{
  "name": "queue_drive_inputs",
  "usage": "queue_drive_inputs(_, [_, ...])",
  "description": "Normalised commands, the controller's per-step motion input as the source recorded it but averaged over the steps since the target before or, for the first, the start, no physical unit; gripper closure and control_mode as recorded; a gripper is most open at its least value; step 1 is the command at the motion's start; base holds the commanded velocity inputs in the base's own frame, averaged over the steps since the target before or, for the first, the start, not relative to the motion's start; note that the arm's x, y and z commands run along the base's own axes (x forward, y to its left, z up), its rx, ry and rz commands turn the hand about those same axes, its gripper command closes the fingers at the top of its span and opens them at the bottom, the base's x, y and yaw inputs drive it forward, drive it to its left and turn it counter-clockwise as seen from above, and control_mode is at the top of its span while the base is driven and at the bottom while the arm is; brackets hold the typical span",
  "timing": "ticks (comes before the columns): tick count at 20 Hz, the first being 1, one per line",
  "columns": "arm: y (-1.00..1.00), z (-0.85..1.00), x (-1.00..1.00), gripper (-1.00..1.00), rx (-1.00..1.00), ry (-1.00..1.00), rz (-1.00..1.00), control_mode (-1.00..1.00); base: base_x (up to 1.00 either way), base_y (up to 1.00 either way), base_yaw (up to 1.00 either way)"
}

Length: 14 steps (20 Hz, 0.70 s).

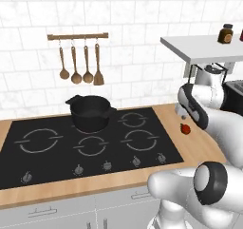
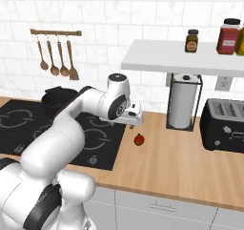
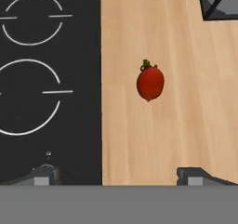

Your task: Put the avocado and tomato in the pot. Retrieve the spatula and lightly stir the vegetables in the pot.

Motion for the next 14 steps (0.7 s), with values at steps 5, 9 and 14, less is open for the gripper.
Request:
queue_drive_inputs(5, [-0.36, -0.53, 0.62, -1.0, 0.0, 0.05, -0.09, -1.0, 0.0, 0.0, 0.0])
queue_drive_inputs(9, [-0.3, -0.5, 0.68, -1.0, 0.0, 0.12, -0.08, -1.0, 0.0, 0.0, 0.0])
queue_drive_inputs(14, [-0.28, -0.4, 0.5, -1.0, 0.0, 0.1, -0.05, -1.0, 0.0, 0.0, 0.0])
